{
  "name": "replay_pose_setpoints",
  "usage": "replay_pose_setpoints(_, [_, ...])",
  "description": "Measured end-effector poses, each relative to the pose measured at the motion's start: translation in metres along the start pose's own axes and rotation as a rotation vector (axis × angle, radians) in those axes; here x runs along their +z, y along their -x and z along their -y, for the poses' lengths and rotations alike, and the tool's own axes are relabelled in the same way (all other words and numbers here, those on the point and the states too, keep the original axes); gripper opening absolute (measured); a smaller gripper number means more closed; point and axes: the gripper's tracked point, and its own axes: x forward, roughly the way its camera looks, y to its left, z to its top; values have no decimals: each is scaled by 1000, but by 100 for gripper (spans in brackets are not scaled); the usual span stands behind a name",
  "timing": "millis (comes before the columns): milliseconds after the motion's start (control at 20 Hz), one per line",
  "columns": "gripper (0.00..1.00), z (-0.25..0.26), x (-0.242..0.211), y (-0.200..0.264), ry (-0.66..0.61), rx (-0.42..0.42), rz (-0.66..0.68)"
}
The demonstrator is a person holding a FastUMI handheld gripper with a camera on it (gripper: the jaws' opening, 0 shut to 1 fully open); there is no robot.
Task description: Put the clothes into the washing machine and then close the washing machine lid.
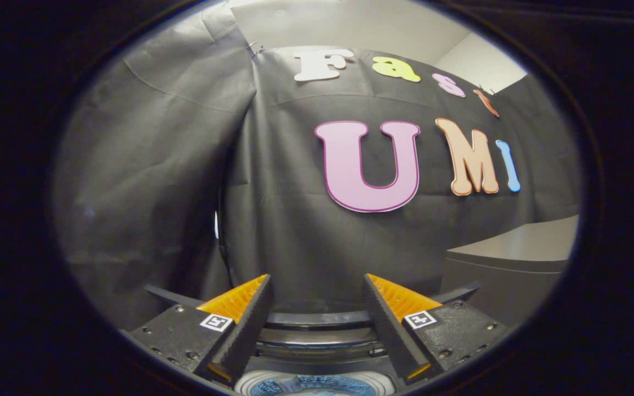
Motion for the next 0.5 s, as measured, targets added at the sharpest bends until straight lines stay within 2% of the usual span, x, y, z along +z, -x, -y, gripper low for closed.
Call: replay_pose_setpoints(500, [98,5,-2,-1,0,2,-2])
